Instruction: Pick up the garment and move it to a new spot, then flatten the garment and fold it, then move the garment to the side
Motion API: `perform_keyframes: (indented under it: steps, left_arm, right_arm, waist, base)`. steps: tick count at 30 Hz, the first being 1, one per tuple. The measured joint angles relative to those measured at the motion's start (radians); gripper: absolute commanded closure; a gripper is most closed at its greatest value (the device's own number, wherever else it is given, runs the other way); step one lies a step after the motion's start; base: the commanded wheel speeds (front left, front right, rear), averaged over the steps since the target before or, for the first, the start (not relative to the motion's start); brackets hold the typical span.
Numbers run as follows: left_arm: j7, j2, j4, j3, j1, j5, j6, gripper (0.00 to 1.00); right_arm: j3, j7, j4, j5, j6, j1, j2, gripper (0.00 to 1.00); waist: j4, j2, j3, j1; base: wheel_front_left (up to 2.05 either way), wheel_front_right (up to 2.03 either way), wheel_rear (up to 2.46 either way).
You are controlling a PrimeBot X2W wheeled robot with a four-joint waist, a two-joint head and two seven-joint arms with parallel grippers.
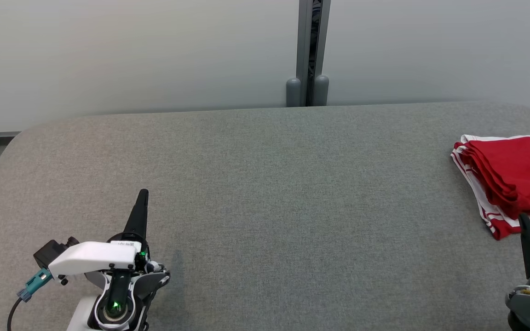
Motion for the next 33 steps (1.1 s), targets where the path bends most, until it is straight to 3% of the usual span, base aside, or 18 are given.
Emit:
perform_keyframes:
  steps: [15, 33]
  left_arm:
    - [0.017, 0.0, 0.018, 0.005, -0.029, -0.107, -0.016, 1.0]
    - [0.017, 0.0, 0.018, 0.005, -0.035, -0.107, -0.017, 1.0]
  right_arm:
    - [-0.034, 0.037, 0.011, 0.099, 0.0, -0.021, 0.0, 1.0]
    - [-0.042, 0.042, 0.012, 0.097, 0.0, -0.024, 0.002, 1.0]
  waist:
    - [-0.008, 0.0, 0.01, 0.0]
    - [-0.008, 0.0, 0.01, 0.0]
  base:
    - [0.0, 0.0, 0.0]
    - [0.0, 0.0, 0.0]
